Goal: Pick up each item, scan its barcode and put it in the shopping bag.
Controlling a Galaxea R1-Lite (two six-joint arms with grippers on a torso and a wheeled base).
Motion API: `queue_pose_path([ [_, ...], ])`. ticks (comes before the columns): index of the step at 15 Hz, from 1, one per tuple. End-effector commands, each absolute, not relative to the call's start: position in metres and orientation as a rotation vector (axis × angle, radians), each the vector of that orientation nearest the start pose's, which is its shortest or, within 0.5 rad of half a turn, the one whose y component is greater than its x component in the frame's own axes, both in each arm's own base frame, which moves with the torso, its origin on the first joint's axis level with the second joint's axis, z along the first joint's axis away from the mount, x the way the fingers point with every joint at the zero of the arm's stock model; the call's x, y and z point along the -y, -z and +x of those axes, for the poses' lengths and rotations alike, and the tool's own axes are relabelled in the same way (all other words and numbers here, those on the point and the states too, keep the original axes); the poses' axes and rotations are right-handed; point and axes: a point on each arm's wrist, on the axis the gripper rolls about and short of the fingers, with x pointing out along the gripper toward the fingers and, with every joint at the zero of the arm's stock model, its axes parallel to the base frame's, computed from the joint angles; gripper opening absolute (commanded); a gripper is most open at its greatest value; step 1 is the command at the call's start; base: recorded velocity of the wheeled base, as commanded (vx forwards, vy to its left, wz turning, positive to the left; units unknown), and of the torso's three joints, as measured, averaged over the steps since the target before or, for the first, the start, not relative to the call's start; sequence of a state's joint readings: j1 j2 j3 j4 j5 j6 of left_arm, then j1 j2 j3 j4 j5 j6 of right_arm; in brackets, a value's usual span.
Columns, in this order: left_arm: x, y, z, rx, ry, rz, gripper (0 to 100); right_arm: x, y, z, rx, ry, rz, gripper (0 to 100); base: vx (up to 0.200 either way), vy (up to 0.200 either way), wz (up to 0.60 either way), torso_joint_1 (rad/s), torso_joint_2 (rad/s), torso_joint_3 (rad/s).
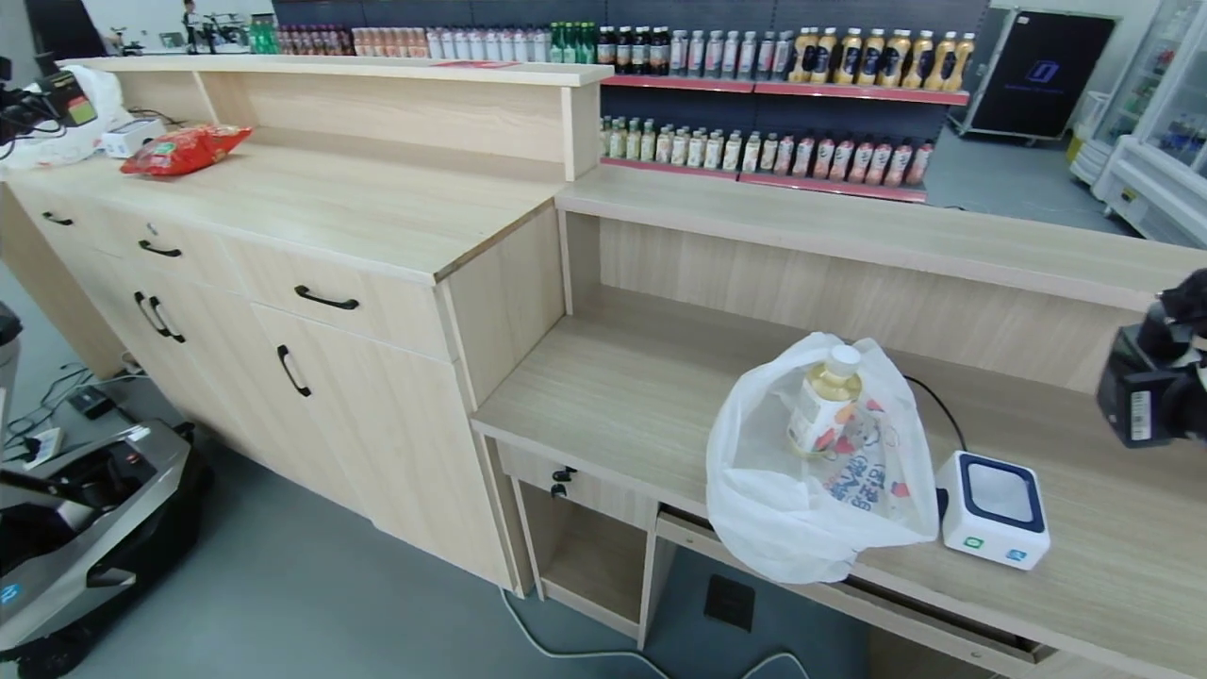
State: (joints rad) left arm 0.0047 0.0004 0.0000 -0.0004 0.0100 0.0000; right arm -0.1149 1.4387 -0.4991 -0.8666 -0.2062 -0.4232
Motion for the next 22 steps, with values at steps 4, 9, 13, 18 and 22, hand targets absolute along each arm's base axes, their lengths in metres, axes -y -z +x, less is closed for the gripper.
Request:
queue_pose_path([
  [4,0.0,-0.075,-0.023,0.0,-0.015,0.0,0,0.02,-0.172,0.232,-0.249,-0.119,-0.333,0,0.0,0.0,0.0,0.0,0.0,0.0],
  [9,0.0,-0.075,-0.023,0.0,-0.015,0.0,0,0.028,-0.134,0.258,-0.379,-0.245,-0.315,0,0.0,0.0,0.0,0.0,0.0,0.0],
  [13,0.0,-0.075,-0.023,0.0,-0.015,0.0,0,0.036,-0.108,0.269,-0.466,-0.272,-0.284,0,0.0,0.0,0.0,0.0,0.0,0.0],
  [18,0.0,-0.075,-0.023,0.0,-0.015,0.0,0,0.038,-0.068,0.299,-0.392,-0.434,-0.345,0,0.0,0.0,0.0,0.0,0.0,0.0],
  [22,0.0,-0.075,-0.023,0.0,-0.015,0.0,0,0.039,-0.048,0.312,-0.354,-0.526,-0.377,0,0.0,0.0,0.0,0.0,0.0,0.0],
])
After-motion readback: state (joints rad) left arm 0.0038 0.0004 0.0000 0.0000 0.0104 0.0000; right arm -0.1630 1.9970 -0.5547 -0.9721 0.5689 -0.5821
